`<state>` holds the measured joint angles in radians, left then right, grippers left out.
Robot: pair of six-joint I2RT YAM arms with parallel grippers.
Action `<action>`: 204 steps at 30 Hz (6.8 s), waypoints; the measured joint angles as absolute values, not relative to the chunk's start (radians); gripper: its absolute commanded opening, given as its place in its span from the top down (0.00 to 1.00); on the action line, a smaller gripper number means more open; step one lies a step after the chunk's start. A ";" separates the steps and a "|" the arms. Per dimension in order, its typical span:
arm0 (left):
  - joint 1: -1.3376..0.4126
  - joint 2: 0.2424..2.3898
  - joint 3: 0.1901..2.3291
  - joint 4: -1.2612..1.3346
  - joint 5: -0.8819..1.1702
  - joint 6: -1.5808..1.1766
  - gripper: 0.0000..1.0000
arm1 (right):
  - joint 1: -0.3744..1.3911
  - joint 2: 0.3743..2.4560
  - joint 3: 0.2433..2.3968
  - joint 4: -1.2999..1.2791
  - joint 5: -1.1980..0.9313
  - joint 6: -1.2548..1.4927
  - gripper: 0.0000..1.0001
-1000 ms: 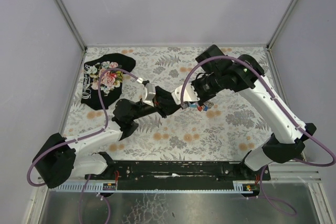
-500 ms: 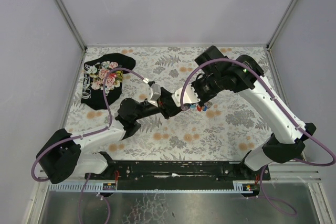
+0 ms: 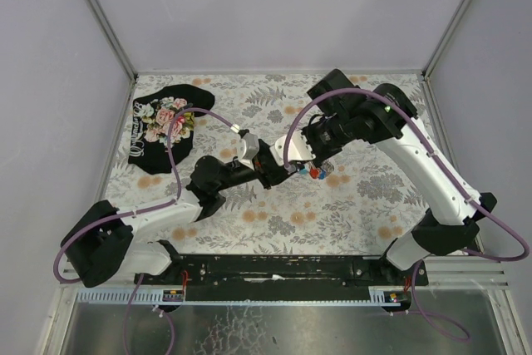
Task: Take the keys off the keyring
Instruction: Remove the key from the keyring.
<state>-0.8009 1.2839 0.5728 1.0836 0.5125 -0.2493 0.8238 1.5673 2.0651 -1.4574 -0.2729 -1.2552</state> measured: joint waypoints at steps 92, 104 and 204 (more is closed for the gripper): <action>-0.579 1.318 0.527 1.207 0.276 -1.222 0.69 | 0.305 1.495 1.167 0.556 -1.225 1.203 1.00; -0.574 1.358 0.576 1.270 0.308 -1.253 0.70 | 0.304 1.508 1.161 0.613 -1.242 1.239 1.00; -0.549 1.478 0.668 1.295 0.412 -1.312 0.85 | 0.298 1.538 1.192 0.434 -1.269 1.040 1.00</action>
<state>-0.5491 1.4784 0.6678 1.2949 0.4118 -1.3121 0.2981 1.5379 1.1919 0.4339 -1.2686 1.0401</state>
